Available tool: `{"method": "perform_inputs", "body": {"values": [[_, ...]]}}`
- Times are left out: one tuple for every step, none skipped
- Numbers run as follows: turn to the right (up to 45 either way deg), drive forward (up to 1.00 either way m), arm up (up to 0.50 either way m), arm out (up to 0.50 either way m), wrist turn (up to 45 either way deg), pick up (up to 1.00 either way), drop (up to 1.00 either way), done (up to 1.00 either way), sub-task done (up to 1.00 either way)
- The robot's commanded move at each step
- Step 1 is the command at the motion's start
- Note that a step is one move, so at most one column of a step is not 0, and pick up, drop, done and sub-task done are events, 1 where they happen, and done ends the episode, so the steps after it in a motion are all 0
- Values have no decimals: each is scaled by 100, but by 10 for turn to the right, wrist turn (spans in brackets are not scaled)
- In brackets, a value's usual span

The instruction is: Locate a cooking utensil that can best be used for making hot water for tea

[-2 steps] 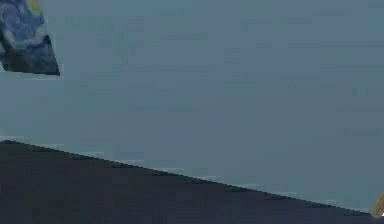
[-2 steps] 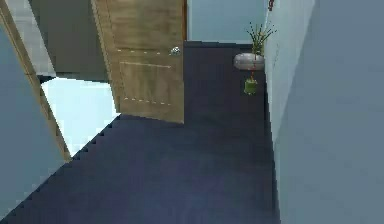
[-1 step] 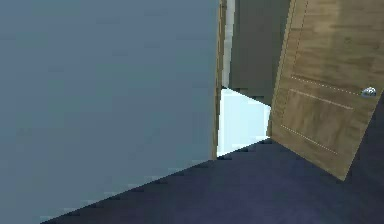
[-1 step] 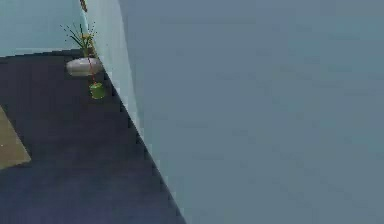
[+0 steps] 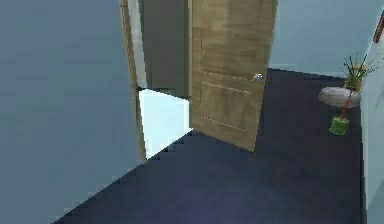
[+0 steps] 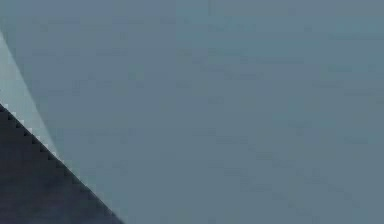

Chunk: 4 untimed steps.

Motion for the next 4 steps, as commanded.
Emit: {"method": "perform_inputs", "body": {"values": [[0,100,0,0,0,0,0,0,0],[30,0,0,0,0,0,0,0,0],[0,80,0,0,0,0,0,0,0],[-450,0,0,0,0,0,0,0,0]]}}
